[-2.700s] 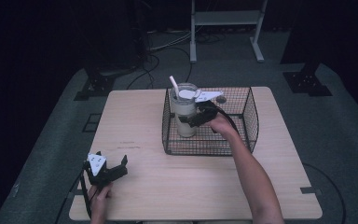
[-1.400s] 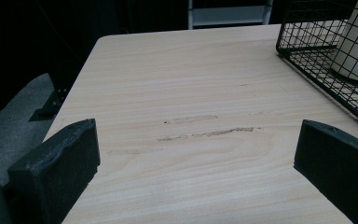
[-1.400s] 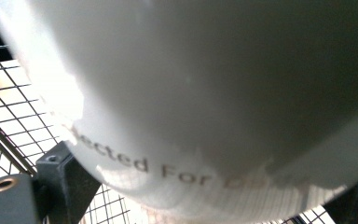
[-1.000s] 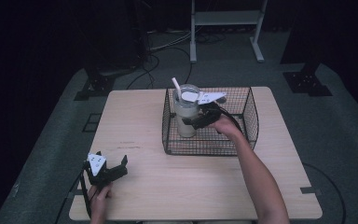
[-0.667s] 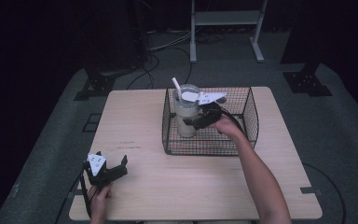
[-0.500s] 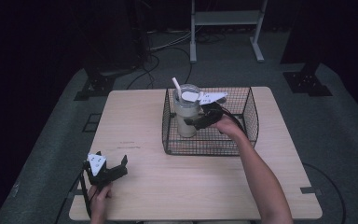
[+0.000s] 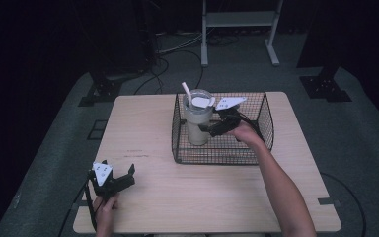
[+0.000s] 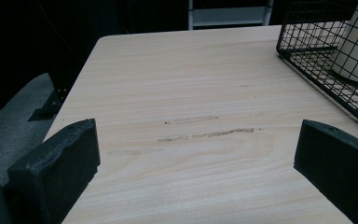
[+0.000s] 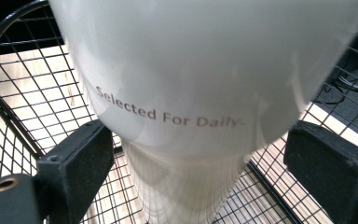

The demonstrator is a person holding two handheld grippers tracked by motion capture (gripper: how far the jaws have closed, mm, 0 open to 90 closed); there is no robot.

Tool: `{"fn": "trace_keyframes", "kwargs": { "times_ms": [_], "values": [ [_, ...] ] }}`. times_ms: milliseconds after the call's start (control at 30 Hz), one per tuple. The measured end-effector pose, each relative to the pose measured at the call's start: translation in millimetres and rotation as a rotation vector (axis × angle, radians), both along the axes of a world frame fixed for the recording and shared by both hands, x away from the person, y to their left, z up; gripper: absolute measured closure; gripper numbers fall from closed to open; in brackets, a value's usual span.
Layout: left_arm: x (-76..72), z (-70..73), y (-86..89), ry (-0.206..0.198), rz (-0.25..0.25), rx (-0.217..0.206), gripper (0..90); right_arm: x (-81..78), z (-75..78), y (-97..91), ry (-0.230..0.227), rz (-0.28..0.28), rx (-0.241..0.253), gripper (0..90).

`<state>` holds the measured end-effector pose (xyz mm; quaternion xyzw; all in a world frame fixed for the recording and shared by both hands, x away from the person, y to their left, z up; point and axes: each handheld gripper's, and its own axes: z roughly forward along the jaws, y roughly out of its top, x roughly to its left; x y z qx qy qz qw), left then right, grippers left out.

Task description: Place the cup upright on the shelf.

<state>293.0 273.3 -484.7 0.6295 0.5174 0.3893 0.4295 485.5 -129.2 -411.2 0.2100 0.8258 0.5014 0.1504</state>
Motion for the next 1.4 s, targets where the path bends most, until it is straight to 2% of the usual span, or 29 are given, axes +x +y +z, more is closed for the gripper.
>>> {"fn": "trace_keyframes", "kwargs": {
  "times_ms": [333, 567, 1000, 1400],
  "values": [
    [-0.7, 0.0, -0.7, -0.001, -0.005, 0.009, 0.0, -10.0, 5.1, -7.6, 0.015, -0.012, -0.004, 8.0],
    [-1.0, 0.0, -1.0, 0.001, -0.005, 0.008, 0.0, -16.4, 13.9, -14.1, 0.023, -0.030, -0.003, 7.9],
    [-1.0, 0.0, -1.2, 0.001, -0.006, 0.008, 0.0, -31.1, 31.0, -28.5, 0.005, -0.058, -0.022, 7.9],
    [-0.6, -0.2, -1.2, 0.001, -0.007, 0.009, 0.0, -48.2, 37.5, -41.4, -0.009, -0.062, -0.006, 7.9]
  ]
}}
